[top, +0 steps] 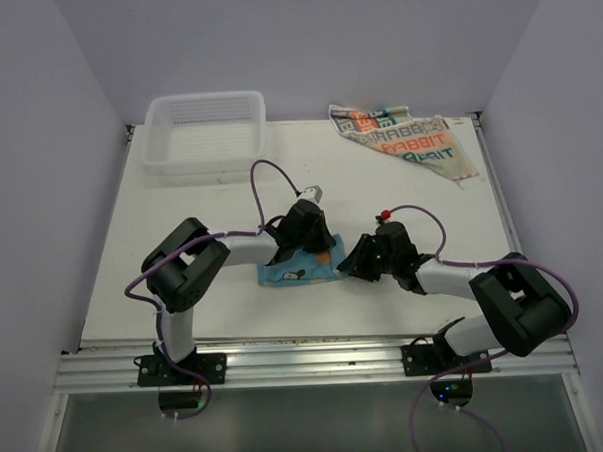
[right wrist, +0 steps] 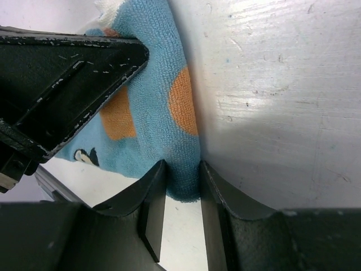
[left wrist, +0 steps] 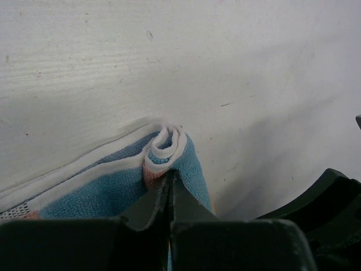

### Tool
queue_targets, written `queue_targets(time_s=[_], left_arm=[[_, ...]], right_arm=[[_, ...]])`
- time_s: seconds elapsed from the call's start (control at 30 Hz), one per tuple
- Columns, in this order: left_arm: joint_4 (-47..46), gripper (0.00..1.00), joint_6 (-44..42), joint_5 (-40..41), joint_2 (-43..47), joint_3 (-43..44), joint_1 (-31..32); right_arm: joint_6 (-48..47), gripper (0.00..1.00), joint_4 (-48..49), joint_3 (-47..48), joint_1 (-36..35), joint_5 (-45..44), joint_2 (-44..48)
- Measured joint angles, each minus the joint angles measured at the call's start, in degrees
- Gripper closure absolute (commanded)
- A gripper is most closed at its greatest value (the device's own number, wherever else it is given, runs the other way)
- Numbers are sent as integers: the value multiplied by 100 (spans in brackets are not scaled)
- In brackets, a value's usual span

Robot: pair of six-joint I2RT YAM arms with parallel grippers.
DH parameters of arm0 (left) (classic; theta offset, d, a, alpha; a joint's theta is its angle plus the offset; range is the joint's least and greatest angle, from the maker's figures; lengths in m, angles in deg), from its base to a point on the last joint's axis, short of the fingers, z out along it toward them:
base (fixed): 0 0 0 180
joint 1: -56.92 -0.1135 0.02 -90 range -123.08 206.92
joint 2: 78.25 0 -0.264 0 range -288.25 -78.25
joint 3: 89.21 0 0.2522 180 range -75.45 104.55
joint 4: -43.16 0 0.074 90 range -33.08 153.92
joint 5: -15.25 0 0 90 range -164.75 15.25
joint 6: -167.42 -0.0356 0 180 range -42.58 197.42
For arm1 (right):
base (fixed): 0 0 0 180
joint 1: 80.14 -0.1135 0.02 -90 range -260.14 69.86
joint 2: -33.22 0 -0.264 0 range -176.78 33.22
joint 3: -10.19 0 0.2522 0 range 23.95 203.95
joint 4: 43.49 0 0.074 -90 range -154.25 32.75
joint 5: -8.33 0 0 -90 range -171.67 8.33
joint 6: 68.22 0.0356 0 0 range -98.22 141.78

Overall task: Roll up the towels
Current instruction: Roll the towel

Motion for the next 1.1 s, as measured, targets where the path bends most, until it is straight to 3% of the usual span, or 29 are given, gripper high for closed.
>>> queue_targets(time_s=[0.17,0.47,1.1], left_arm=[[-48,100,55,2,0,-26,-2],[-44,100,107,4,0,-28,-9],[605,100,-127,-214,92,240,-94]], right_arm=[[24,73,306,-46,0,125,-151],[7,100,472,-101,0,168,-234],[-1626,100,-1860,887,-1156,-2133,348]])
